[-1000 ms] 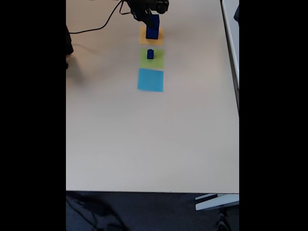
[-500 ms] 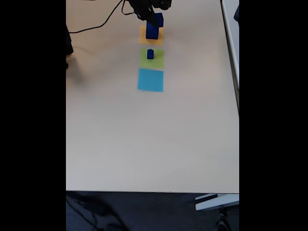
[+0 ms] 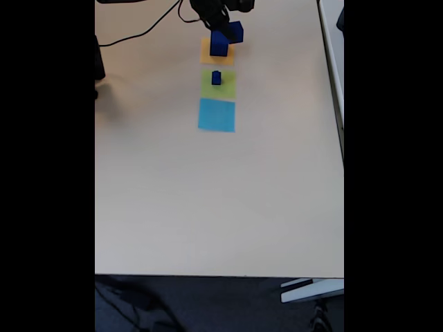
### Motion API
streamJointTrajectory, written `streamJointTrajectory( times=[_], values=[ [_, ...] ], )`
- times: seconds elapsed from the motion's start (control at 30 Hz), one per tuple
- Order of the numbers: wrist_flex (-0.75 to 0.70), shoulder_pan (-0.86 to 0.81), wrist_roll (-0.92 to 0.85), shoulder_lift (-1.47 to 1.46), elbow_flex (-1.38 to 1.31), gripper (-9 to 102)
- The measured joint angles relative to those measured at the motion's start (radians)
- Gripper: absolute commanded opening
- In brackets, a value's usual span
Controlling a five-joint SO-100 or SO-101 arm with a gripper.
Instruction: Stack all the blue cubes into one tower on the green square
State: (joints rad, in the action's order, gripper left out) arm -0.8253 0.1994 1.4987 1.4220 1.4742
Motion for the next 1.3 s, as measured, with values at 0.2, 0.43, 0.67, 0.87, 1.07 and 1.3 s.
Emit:
streamJointTrajectory(
  times=[0.2,0.43,0.67,0.87,1.07,1.3],
  values=[
    [-0.044,-0.092,-0.103,0.029,0.0,5],
    [-0.052,-0.186,-0.181,0.032,0.0,5],
    [0.02,-0.293,-0.218,0.046,0.124,5],
    [0.092,-0.357,-0.245,0.063,0.221,5],
    [0.127,-0.376,-0.247,0.092,0.284,5],
    [0.204,-0.382,-0.224,0.095,0.367,6]
  ],
)
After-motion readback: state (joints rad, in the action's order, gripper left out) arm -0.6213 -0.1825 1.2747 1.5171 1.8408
